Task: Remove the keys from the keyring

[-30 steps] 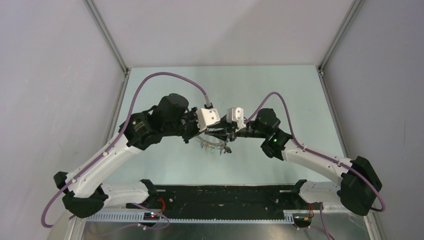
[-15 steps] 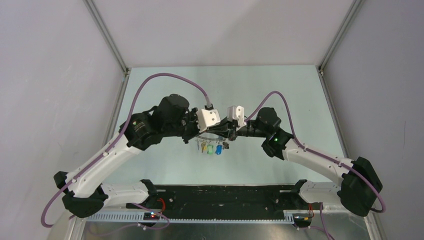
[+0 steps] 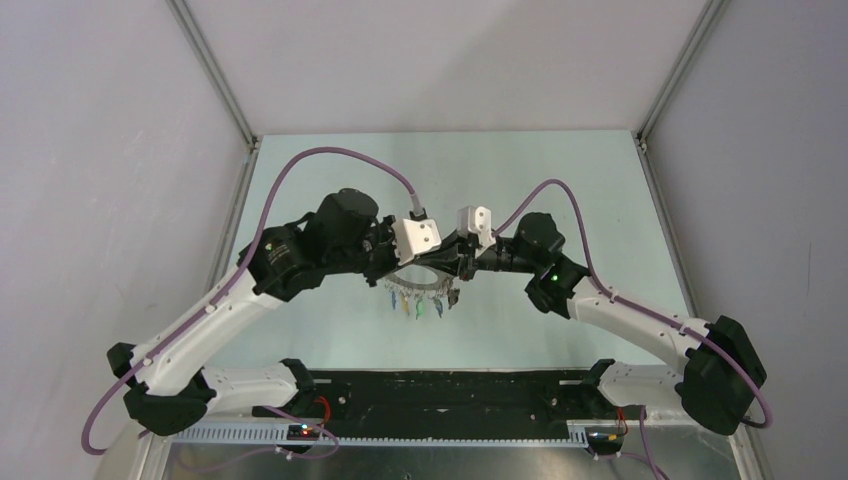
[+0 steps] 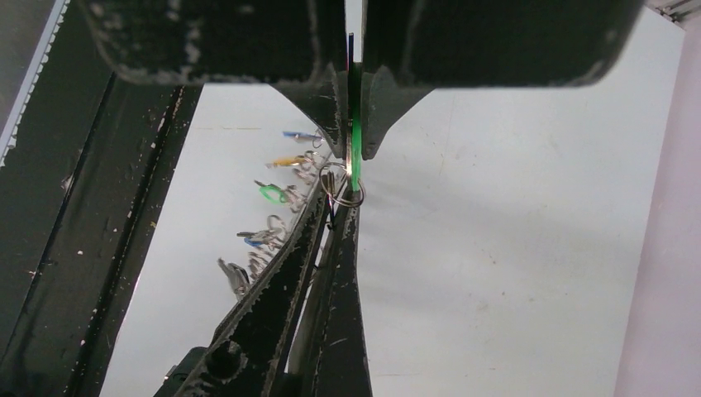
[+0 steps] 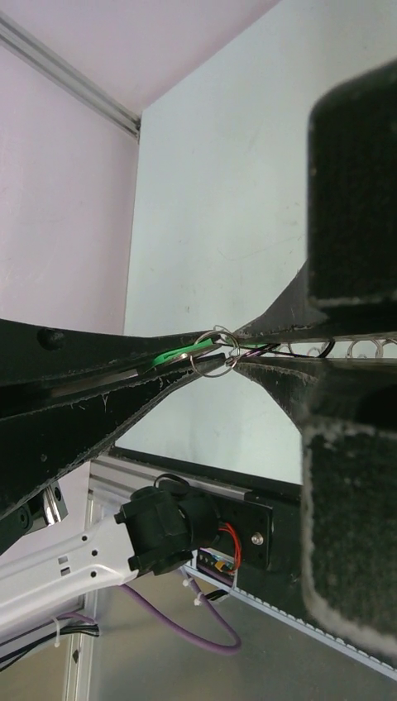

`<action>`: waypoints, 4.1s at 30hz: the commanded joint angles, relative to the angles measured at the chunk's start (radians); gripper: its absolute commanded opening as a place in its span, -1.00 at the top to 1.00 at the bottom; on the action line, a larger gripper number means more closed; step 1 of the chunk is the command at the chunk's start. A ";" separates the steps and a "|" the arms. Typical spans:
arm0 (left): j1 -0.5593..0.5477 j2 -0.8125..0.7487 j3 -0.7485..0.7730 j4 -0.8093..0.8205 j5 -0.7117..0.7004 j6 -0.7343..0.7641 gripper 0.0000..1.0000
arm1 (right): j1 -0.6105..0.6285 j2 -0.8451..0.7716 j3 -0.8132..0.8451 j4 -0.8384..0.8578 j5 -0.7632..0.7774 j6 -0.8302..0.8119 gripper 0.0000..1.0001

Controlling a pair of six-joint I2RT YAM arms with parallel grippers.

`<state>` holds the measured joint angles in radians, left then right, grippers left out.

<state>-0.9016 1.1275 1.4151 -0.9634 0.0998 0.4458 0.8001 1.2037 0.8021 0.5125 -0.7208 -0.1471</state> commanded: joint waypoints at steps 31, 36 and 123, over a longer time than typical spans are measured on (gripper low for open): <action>-0.034 -0.039 0.014 0.072 -0.111 0.059 1.00 | -0.019 0.035 0.212 -0.308 0.170 0.230 1.00; -0.036 -0.038 0.001 0.092 -0.153 0.068 1.00 | -0.022 0.033 0.219 -0.346 0.234 0.316 1.00; -0.051 -0.206 -0.302 0.446 -0.111 0.066 1.00 | 0.007 -0.008 0.243 -0.505 0.601 0.878 1.00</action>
<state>-0.9451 0.9627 1.0927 -0.5472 -0.0696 0.4812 0.8398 1.1759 0.9810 0.0555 -0.1497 0.6613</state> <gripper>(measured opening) 0.026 0.016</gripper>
